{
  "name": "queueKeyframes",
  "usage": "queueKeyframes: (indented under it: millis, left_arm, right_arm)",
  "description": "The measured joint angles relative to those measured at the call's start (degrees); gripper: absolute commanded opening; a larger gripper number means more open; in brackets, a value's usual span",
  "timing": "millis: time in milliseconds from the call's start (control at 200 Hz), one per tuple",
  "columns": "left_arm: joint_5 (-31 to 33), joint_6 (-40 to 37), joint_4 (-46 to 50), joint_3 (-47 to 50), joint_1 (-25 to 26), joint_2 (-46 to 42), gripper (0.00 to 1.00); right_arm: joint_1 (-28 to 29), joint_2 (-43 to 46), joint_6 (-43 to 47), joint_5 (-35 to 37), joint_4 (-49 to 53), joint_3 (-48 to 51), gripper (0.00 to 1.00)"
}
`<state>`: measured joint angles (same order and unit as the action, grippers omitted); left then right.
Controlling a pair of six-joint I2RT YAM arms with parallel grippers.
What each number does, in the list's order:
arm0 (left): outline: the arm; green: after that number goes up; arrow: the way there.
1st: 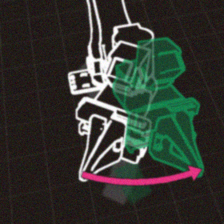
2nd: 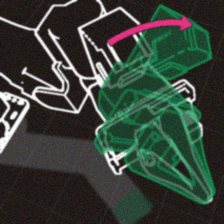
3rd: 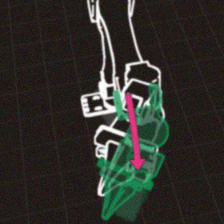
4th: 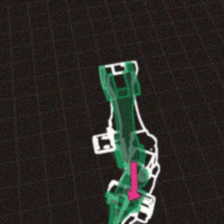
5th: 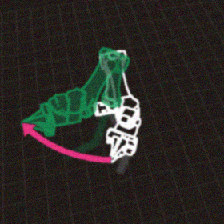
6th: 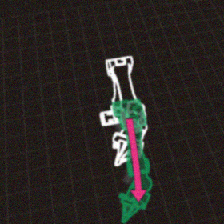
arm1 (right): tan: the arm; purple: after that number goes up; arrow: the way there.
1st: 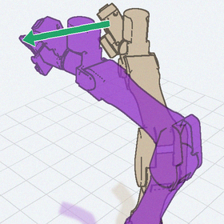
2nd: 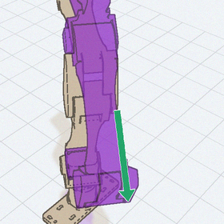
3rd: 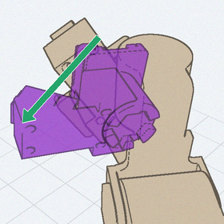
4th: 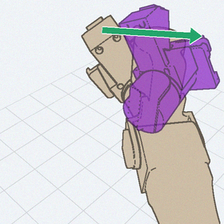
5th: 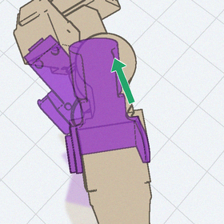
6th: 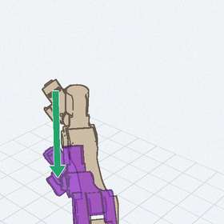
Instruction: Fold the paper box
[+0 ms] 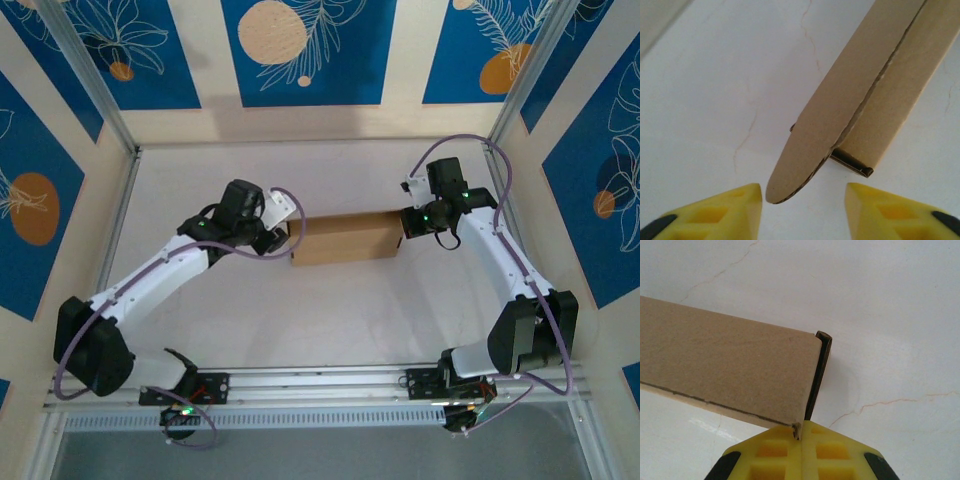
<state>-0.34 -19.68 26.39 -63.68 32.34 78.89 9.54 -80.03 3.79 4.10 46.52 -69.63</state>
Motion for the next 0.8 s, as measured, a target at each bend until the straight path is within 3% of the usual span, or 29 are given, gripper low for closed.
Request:
queueKeyframes:
  millis: [140,320,470,580,685,795]
  left_arm:
    - [-0.1,0.7,0.7,-0.8,-0.2,1.5,0.29]
    - [-3.0,2.5,1.8,-3.5,-0.4,1.6,0.28]
    - [-4.2,3.1,2.0,-4.4,-0.4,1.6,0.17]
    - [-4.3,3.1,2.4,-4.4,-0.4,1.8,0.16]
    - [-4.0,3.2,2.6,-4.4,-0.4,1.9,0.24]
    - [-3.0,3.2,2.6,-4.4,-0.4,1.9,0.25]
  right_arm:
    - [0.2,0.0,0.0,0.0,-0.1,0.0,0.00]
    - [0.8,0.0,0.0,0.0,-0.2,0.1,0.00]
    - [1.0,0.0,0.0,0.0,-0.3,0.1,0.00]
    - [1.0,0.0,0.0,0.0,-0.7,0.3,0.00]
    - [1.0,0.1,0.0,0.0,-0.7,0.3,0.00]
    - [1.0,0.1,0.0,0.0,-0.7,0.3,0.00]
